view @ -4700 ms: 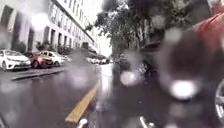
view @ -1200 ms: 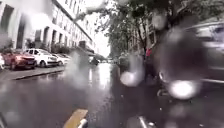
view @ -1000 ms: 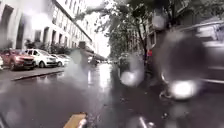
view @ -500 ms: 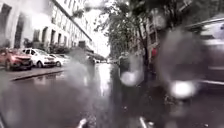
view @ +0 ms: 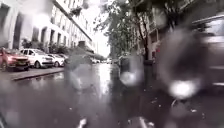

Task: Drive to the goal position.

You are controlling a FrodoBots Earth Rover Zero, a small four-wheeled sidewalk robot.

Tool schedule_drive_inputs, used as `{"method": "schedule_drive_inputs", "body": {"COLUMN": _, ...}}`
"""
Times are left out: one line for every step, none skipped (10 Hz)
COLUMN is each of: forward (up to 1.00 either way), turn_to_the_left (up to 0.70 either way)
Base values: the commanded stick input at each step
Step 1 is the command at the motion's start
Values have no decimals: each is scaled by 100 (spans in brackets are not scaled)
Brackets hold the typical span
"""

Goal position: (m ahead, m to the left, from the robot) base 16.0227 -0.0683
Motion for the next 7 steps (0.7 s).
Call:
{"method": "schedule_drive_inputs", "body": {"forward": 70, "turn_to_the_left": -7}}
{"method": "schedule_drive_inputs", "body": {"forward": 70, "turn_to_the_left": 0}}
{"method": "schedule_drive_inputs", "body": {"forward": 70, "turn_to_the_left": 0}}
{"method": "schedule_drive_inputs", "body": {"forward": 70, "turn_to_the_left": 0}}
{"method": "schedule_drive_inputs", "body": {"forward": 70, "turn_to_the_left": 0}}
{"method": "schedule_drive_inputs", "body": {"forward": 70, "turn_to_the_left": 0}}
{"method": "schedule_drive_inputs", "body": {"forward": 70, "turn_to_the_left": 0}}
